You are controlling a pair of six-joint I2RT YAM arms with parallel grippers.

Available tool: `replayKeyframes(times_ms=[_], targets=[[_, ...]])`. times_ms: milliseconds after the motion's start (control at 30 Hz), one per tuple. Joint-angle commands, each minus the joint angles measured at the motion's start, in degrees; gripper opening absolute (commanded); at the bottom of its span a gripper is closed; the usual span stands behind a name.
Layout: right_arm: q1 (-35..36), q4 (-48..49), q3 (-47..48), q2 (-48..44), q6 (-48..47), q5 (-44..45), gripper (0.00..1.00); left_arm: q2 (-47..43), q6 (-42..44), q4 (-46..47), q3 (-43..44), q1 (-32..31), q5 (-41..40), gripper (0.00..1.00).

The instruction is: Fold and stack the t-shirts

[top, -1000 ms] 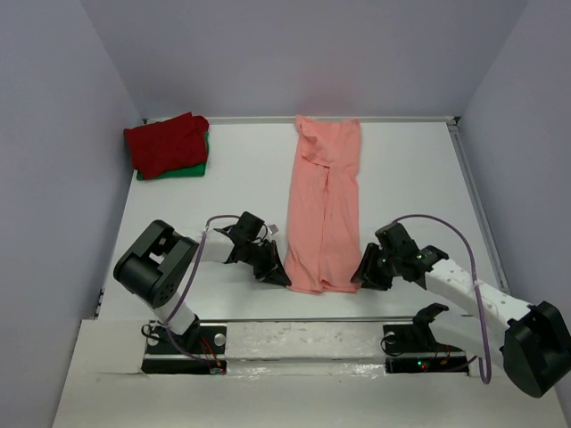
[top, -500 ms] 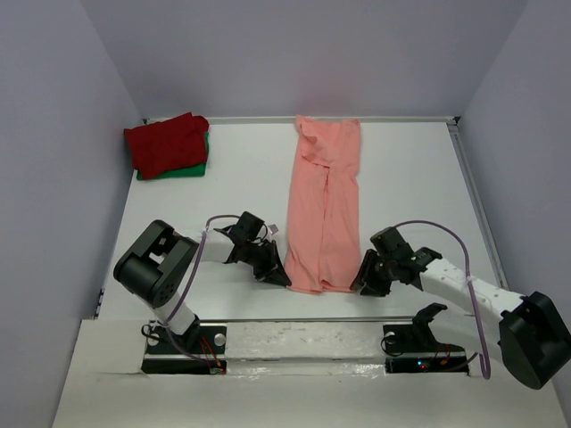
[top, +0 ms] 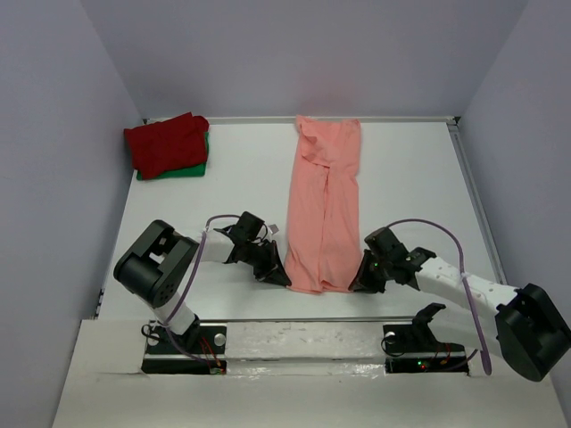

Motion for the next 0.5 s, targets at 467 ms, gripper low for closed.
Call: replayKeyframes(times_ms=[467], targets=[[13.59,-6.67,4.53,1.75,10.69,15.12,0.00,-10.56,-1.99,-5.90,-4.73,-0.39,-6.61,0.00]])
